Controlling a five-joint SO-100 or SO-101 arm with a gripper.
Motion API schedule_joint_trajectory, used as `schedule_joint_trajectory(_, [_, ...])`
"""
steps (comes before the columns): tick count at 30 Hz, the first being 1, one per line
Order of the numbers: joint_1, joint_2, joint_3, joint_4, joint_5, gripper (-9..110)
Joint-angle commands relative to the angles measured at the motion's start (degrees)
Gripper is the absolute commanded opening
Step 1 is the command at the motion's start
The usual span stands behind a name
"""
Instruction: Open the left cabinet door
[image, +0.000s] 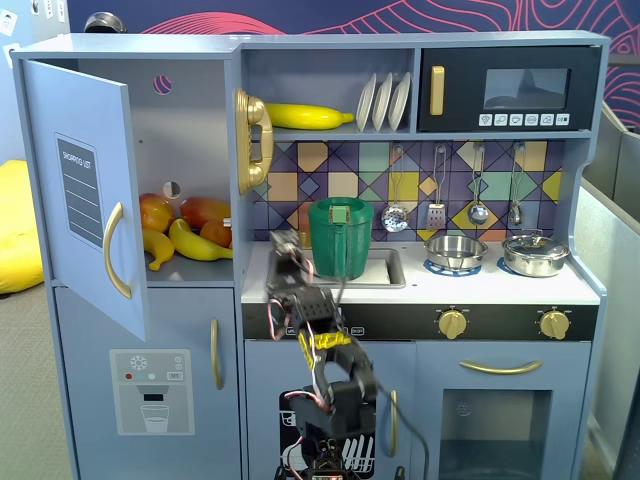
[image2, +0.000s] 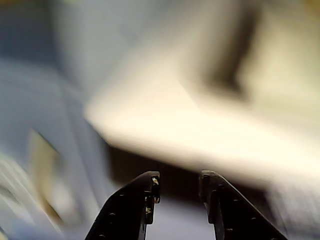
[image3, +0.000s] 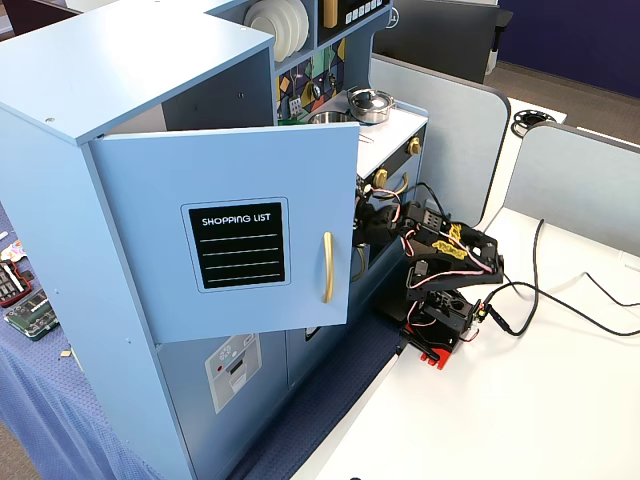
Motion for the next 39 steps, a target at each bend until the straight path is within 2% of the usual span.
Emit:
schedule_joint_trajectory(1, [6.59,8.09,6.24,9.05,1.67,0])
schedule_joint_trajectory(12, [14.33,20.39,22.59,28.39,7.21,0])
schedule_joint_trajectory(21, [18.11,21.71,30.15,33.49,9.23,0])
schedule_joint_trajectory(29, [19.60,21.80,30.15,42.45,10.81,0])
schedule_joint_trajectory(39, [20.83,21.80,30.15,45.26,9.76,0])
